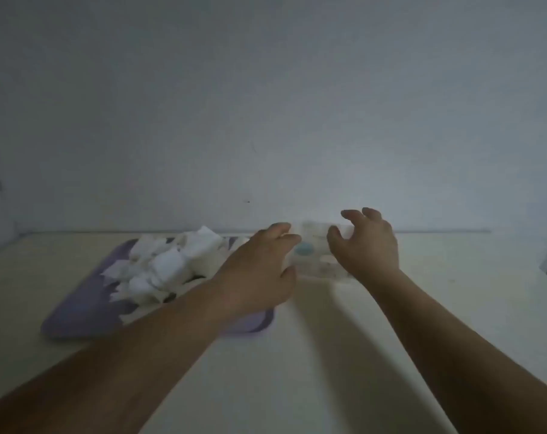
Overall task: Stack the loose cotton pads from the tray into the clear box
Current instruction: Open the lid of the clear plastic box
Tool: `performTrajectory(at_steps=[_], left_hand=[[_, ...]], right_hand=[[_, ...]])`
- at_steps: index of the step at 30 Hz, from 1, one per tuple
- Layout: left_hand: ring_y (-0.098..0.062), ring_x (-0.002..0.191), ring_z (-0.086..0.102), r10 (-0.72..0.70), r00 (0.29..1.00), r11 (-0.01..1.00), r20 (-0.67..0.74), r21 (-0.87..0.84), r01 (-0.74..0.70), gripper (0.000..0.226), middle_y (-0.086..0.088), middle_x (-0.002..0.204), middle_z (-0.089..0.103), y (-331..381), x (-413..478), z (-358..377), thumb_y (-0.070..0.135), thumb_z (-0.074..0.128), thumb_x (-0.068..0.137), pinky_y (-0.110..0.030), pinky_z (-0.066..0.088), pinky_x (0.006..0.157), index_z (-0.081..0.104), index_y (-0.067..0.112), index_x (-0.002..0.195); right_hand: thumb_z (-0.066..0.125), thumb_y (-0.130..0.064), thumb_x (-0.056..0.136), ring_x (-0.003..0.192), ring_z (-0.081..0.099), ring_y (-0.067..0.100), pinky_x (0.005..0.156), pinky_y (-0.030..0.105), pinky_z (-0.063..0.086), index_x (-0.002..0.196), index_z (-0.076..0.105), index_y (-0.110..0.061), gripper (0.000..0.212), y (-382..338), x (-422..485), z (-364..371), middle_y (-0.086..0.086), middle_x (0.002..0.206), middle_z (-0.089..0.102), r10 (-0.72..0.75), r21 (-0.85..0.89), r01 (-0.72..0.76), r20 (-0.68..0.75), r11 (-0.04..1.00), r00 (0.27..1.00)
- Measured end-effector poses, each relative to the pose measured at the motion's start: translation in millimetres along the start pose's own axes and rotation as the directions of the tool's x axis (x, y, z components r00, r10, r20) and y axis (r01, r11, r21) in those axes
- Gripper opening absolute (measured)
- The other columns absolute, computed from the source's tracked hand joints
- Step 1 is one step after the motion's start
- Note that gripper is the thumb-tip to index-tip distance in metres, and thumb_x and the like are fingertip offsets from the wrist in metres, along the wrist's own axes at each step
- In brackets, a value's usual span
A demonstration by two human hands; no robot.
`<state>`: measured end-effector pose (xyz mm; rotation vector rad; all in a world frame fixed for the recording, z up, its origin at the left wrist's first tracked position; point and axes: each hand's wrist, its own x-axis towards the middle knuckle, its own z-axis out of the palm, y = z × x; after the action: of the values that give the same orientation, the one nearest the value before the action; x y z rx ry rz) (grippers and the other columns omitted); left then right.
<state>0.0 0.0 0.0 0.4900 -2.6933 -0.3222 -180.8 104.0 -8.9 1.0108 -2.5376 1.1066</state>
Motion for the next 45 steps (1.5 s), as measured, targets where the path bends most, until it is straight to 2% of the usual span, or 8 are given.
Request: performTrajectory(at_steps=[6,10,15,23,29,34,40,45], left_hand=[[-0.022,0.158,0.013,0.002,0.994,0.992,0.105,0.123,-0.015,0.070,-0.002,0.172,0.013,11,37,25,0.042,0.058,0.096,-0.045,0.023,0.126,0.033,0.024,0.158],[-0.027,0.127,0.051,0.058,0.994,0.955,0.089,0.286,-0.081,0.064,0.002,0.136,0.057,10,66,45,0.059,0.053,0.088,-0.049,0.049,0.100,0.046,0.029,0.144],[-0.025,0.114,0.054,0.060,0.997,0.901,0.040,0.429,-0.072,0.050,0.007,0.121,0.062,15,80,55,0.058,0.043,0.095,-0.042,0.044,0.083,0.049,0.034,0.138],[-0.026,0.111,0.060,0.019,1.000,0.965,0.011,0.260,-0.021,0.054,0.004,0.120,0.072,18,87,34,0.070,0.040,0.097,-0.044,0.053,0.088,0.059,0.036,0.134],[-0.025,0.113,0.062,-0.214,0.948,0.977,-0.237,-0.071,0.202,0.059,-0.004,0.126,0.061,-10,125,-9,0.060,0.069,0.086,-0.037,0.052,0.095,0.059,0.023,0.132],[-0.030,0.093,0.070,-0.502,0.857,0.810,-0.112,-0.407,0.421,0.042,-0.005,0.101,0.070,-39,119,16,0.046,0.074,0.079,-0.042,0.058,0.085,0.064,0.015,0.106],[-0.018,0.119,0.063,-0.434,0.901,0.735,0.028,-0.567,0.371,0.059,0.003,0.134,0.063,-39,93,18,0.022,0.070,0.094,-0.039,0.051,0.107,0.048,0.017,0.149],[-0.016,0.093,0.071,-0.344,0.937,0.849,-0.063,-0.446,0.282,0.016,0.002,0.100,0.076,-40,59,11,0.028,0.070,0.094,-0.033,0.057,0.089,0.074,0.017,0.104]], right_hand=[[0.062,-0.040,0.092,0.136,0.048,0.019,0.100,0.036,0.045,0.143,0.051,-0.021,0.055,24,-6,25,0.001,0.160,0.034,0.049,0.167,-0.028,-0.120,0.986,0.992],[0.065,-0.054,0.086,0.117,0.054,0.014,0.092,0.024,0.037,0.125,0.058,-0.021,0.051,33,-4,34,0.002,0.132,0.055,0.138,0.405,-0.092,-0.084,0.910,0.987],[0.068,-0.051,0.090,0.138,0.048,0.014,0.100,0.020,0.032,0.149,0.044,-0.022,0.070,46,2,33,-0.006,0.151,0.052,0.239,0.512,-0.211,0.012,0.833,0.971],[0.025,-0.057,0.105,0.097,0.062,0.009,0.095,0.027,0.041,0.136,0.055,-0.026,0.054,48,-2,37,-0.013,0.109,0.062,0.303,0.650,-0.234,0.006,0.723,0.953],[0.055,-0.026,0.099,0.128,0.053,0.028,0.105,0.045,0.045,0.128,0.064,-0.013,0.033,47,-6,38,0.008,0.137,0.058,0.059,0.194,-0.001,-0.294,0.981,0.954],[0.065,-0.036,0.090,0.118,0.064,0.026,0.111,0.051,0.039,0.103,0.078,-0.020,0.024,34,-19,44,0.002,0.115,0.073,-0.407,-0.079,0.400,-0.227,0.913,0.885],[0.064,-0.038,0.090,0.074,0.068,0.028,0.081,0.039,0.050,0.088,0.078,-0.025,0.019,26,-24,48,-0.004,0.075,0.074,-0.448,-0.115,0.442,-0.027,0.890,0.894],[0.062,-0.053,0.084,0.071,0.062,0.024,0.073,0.035,0.044,0.072,0.067,-0.022,0.034,18,-36,37,-0.004,0.072,0.066,-0.305,-0.153,0.293,-0.063,0.944,0.950]])
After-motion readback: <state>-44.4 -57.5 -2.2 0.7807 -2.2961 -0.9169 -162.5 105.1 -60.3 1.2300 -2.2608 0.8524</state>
